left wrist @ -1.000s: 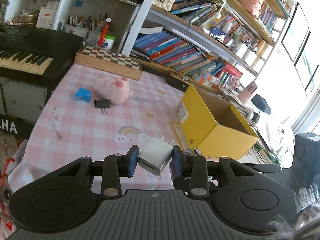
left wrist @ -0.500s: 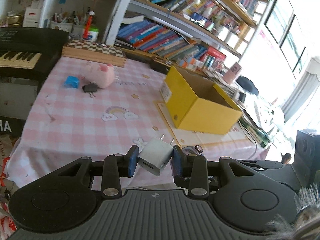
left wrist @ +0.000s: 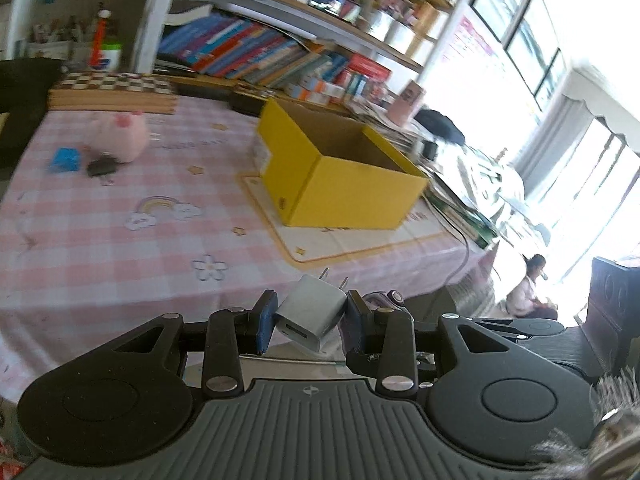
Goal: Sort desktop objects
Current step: 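Lift the toy car and charger plug and carry both toward the yellow box, then lower both into the yellow box and open the left and right tools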
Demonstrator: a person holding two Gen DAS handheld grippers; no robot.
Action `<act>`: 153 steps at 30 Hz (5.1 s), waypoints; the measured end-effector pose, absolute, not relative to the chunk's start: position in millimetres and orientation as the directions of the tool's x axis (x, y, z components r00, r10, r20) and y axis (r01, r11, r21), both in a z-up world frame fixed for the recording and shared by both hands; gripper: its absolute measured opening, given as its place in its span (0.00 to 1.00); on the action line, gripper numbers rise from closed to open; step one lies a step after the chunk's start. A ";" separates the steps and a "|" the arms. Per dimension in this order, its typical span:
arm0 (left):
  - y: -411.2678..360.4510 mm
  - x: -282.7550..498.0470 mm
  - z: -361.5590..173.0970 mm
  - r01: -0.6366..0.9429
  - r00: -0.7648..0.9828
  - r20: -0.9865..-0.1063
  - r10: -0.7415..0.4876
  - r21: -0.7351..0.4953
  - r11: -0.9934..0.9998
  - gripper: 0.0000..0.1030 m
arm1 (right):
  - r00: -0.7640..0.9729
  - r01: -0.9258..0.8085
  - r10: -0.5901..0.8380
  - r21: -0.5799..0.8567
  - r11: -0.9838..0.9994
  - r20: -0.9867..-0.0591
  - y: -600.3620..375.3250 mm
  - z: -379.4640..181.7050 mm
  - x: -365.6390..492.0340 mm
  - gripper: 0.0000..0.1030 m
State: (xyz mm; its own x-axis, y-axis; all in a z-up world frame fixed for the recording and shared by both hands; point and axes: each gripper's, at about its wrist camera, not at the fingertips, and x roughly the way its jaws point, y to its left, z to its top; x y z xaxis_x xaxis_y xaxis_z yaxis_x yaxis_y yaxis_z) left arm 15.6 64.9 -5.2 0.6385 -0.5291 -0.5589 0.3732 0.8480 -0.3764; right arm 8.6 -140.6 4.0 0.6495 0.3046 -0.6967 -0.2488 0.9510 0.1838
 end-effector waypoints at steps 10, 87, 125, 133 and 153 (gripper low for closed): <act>26.9 29.6 -7.7 0.477 0.563 -0.561 -0.608 -0.380 0.792 0.33 | 0.676 -0.127 0.219 0.181 0.975 -0.703 -174.7 3.4 -0.3 0.42; -147.6 188.6 43.5 0.398 0.753 -0.461 -0.469 -0.249 0.883 0.33 | 0.771 -0.297 0.341 0.170 0.940 -0.538 -358.0 53.0 184.5 0.42; -171.2 291.9 -29.5 0.338 0.645 -0.704 -0.299 -0.088 0.937 0.33 | 0.410 -0.625 0.314 -0.014 0.780 -0.856 -326.6 2.0 323.1 0.42; -169.4 285.9 -26.6 0.331 0.663 -0.678 -0.317 -0.115 0.937 0.43 | 0.430 -0.611 0.317 -0.014 0.792 -0.845 -328.5 1.9 320.2 0.43; -122.5 203.7 27.1 0.181 0.863 -0.440 -0.250 -0.193 0.964 0.97 | 0.785 -0.284 0.271 0.065 0.957 -0.558 -359.7 34.7 224.1 0.84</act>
